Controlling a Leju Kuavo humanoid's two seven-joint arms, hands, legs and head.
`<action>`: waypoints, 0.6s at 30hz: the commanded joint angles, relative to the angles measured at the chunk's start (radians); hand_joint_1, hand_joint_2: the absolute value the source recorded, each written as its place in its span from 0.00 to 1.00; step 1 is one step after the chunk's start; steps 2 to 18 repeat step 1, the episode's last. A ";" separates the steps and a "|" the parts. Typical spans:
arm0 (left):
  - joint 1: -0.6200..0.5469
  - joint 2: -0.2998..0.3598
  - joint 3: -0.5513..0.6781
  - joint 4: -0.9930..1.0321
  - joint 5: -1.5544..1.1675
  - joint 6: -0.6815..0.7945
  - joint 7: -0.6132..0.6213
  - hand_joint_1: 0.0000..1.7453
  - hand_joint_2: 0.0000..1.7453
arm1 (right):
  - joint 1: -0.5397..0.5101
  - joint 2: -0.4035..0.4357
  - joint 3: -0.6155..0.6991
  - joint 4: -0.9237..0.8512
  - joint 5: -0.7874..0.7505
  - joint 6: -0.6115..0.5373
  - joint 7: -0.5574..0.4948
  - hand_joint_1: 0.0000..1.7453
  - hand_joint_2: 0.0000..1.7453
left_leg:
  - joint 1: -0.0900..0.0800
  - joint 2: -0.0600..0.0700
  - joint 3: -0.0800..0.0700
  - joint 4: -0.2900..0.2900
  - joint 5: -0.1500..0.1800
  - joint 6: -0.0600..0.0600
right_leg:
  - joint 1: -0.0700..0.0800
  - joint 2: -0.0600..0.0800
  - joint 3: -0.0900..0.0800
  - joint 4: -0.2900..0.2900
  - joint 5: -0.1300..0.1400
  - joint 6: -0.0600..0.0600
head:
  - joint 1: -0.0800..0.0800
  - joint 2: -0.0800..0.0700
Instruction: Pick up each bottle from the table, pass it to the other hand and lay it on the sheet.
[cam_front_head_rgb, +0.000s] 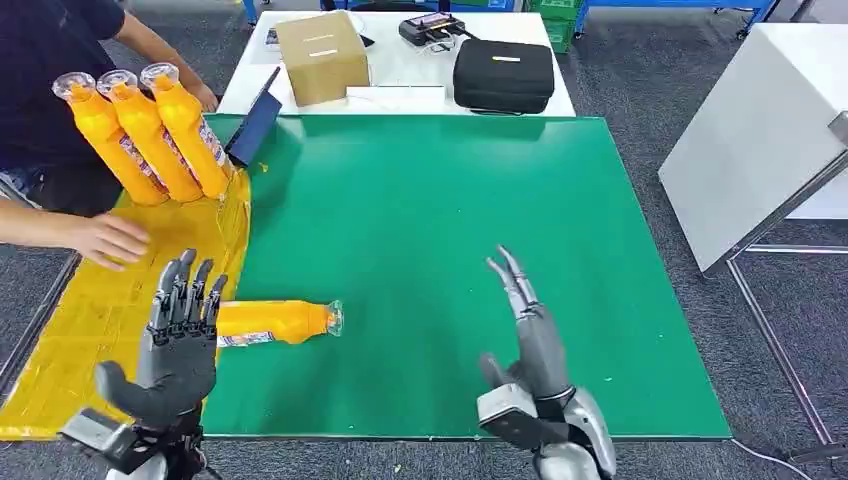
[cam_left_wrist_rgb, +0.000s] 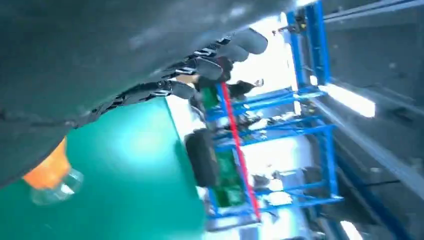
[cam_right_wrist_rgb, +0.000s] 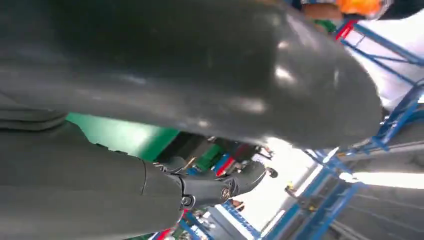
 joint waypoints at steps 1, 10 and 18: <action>0.067 -0.034 -0.033 -0.082 0.039 -0.047 0.005 0.00 0.00 | -0.015 0.050 0.084 0.045 0.038 -0.045 0.011 0.00 0.00 | 0.000 0.001 0.001 0.000 -0.001 -0.001 | 0.000 0.003 0.000 0.000 0.000 -0.001 | 0.000 0.000; 0.067 -0.034 -0.033 -0.082 0.039 -0.047 0.005 0.00 0.00 | -0.015 0.050 0.084 0.045 0.038 -0.045 0.011 0.00 0.00 | 0.000 0.001 0.001 0.000 -0.001 -0.001 | 0.000 0.003 0.000 0.000 0.000 -0.001 | 0.000 0.000; 0.067 -0.034 -0.033 -0.082 0.039 -0.047 0.005 0.00 0.00 | -0.015 0.050 0.084 0.045 0.038 -0.045 0.011 0.00 0.00 | 0.000 0.001 0.001 0.000 -0.001 -0.001 | 0.000 0.003 0.000 0.000 0.000 -0.001 | 0.000 0.000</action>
